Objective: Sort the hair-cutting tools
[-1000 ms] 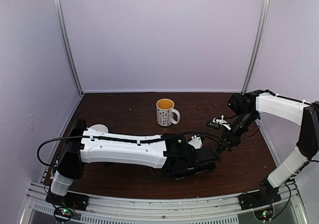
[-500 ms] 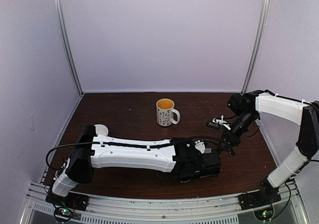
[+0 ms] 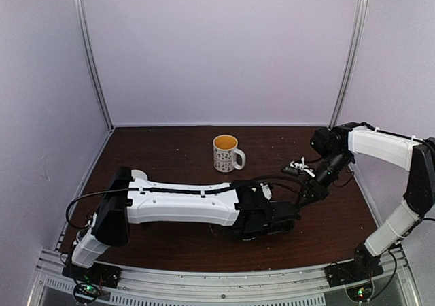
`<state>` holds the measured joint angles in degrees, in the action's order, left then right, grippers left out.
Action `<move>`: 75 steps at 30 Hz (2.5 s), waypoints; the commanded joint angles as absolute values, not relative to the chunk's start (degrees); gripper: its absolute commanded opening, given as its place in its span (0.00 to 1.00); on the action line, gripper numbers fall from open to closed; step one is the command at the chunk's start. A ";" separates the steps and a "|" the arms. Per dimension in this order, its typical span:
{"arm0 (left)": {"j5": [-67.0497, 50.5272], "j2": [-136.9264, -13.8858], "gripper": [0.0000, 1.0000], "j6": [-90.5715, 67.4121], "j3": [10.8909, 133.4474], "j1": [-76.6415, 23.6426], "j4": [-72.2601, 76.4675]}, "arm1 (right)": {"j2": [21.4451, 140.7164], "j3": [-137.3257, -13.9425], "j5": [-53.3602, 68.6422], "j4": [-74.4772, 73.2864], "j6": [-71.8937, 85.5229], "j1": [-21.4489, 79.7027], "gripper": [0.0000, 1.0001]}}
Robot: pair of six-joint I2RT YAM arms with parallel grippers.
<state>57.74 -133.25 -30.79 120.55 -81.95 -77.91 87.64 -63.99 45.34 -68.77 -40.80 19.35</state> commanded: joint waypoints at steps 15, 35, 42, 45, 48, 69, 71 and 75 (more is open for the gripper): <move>57.09 -135.14 0.00 -19.34 119.96 -82.25 -61.62 | 90.35 -68.01 52.34 -74.38 -44.12 19.07 0.01; -7.39 -103.82 0.39 -3.33 92.26 -68.10 -41.41 | 91.99 -69.23 52.28 -75.06 -45.30 19.07 0.02; -21.38 -110.20 0.41 -11.72 96.56 -58.05 -44.31 | 92.57 -69.25 52.03 -75.23 -45.79 19.05 0.01; -24.80 -112.25 0.37 -13.00 97.37 -55.95 -45.27 | 92.92 -69.34 51.99 -75.39 -45.99 19.07 0.01; -25.42 -113.75 0.35 -13.45 97.92 -55.11 -45.99 | 93.18 -69.43 52.03 -75.67 -46.05 19.07 0.02; -23.20 -114.79 0.32 -14.50 98.65 -54.58 -49.73 | 93.96 -69.33 51.50 -75.77 -46.04 19.06 0.02; -23.62 -115.22 0.32 -14.50 98.87 -54.58 -50.00 | 93.88 -69.31 51.50 -75.70 -46.02 19.07 0.02; -24.61 -116.19 0.32 -14.76 99.29 -54.58 -50.15 | 93.97 -69.34 51.46 -75.68 -46.03 19.06 0.02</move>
